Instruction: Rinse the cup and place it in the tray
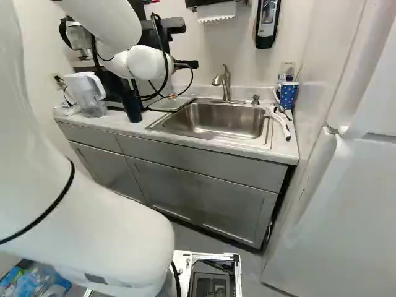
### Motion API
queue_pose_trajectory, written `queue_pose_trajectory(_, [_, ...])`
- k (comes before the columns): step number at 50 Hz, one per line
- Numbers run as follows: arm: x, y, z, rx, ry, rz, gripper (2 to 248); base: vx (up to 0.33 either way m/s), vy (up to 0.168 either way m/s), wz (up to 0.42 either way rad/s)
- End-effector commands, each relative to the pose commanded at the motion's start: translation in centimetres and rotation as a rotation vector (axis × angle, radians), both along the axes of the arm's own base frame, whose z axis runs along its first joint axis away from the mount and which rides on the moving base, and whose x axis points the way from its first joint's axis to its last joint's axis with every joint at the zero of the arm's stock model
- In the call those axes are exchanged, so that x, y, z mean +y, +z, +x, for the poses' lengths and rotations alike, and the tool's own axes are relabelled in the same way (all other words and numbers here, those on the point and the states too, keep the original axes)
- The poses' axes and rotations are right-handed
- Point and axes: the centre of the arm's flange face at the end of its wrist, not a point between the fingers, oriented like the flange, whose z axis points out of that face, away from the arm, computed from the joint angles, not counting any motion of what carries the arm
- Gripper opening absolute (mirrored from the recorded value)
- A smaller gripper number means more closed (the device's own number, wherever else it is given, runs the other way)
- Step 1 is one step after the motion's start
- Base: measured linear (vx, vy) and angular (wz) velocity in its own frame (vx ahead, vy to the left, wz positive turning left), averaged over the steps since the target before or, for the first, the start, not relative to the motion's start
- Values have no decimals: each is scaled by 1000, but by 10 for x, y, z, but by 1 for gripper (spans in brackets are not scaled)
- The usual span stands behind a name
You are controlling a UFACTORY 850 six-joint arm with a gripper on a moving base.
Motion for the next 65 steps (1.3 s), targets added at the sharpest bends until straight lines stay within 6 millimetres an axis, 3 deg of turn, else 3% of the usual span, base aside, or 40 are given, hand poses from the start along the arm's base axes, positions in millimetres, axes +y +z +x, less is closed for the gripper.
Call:
queue_pose_trajectory(47, [0,0,0,0,-1,0,247,57,2,5])
queue_pose_trajectory(65, [-14,1,18,4,-29,0,247,0,0,0])
